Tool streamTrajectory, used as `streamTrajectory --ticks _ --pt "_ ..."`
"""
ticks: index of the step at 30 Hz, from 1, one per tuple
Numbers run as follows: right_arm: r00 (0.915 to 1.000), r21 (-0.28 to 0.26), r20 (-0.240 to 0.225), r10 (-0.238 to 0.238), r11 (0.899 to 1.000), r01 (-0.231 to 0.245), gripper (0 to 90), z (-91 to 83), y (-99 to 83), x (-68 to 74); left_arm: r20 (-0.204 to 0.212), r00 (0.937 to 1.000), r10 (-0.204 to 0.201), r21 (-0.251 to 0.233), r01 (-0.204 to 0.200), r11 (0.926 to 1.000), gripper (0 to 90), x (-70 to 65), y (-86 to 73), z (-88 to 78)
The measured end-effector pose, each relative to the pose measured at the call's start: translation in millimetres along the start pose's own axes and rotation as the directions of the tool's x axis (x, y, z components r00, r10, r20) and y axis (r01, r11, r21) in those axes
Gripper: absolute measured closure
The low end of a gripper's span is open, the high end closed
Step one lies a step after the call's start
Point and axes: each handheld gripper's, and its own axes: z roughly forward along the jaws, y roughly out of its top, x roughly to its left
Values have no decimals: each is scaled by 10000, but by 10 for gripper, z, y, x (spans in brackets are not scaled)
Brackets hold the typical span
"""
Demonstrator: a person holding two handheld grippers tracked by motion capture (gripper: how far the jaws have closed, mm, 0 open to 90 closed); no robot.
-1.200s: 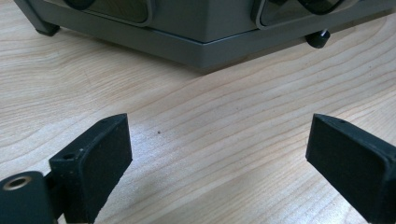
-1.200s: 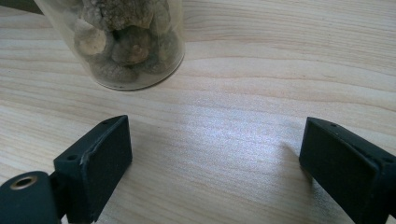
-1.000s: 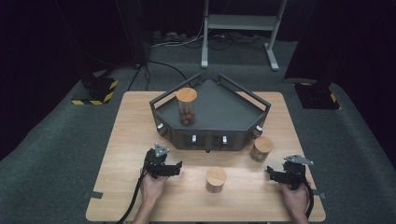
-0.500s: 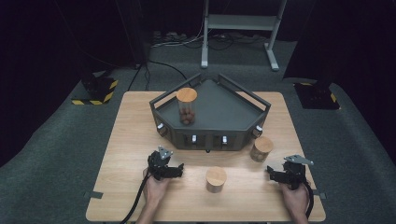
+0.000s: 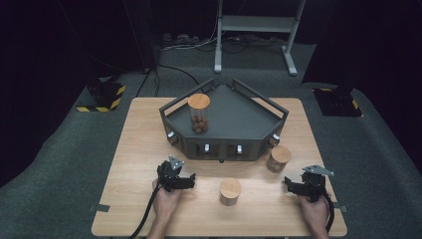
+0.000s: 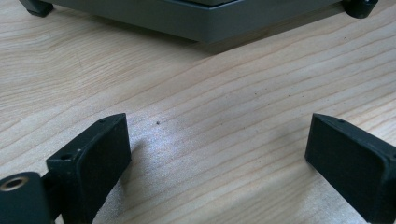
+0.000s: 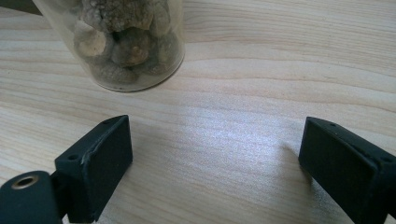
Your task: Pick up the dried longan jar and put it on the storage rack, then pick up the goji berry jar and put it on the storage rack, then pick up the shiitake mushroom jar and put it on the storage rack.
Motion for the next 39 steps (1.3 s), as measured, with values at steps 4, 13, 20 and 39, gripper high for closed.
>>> streamTrajectory --ticks 4,13,20,39 --pt "10000 5 -24 -23 10000 23 91 -1 -1 -3 3 10000 4 11 -4 10000 65 0 0 0" --pt "10000 146 47 49 9999 -49 38 13 7 -8 18 10000 89 102 -90 9999 60 3 -1 -5" --pt "9998 133 -205 -50 9999 53 48 -17 3 15 19 10000 53 84 -53 10000 60 0 -2 -4" --pt "9460 -872 -2783 -1665 9852 1477 52 -329 -22 677 0 10000 31 64 -31 10000 60 -3 -5 -6"
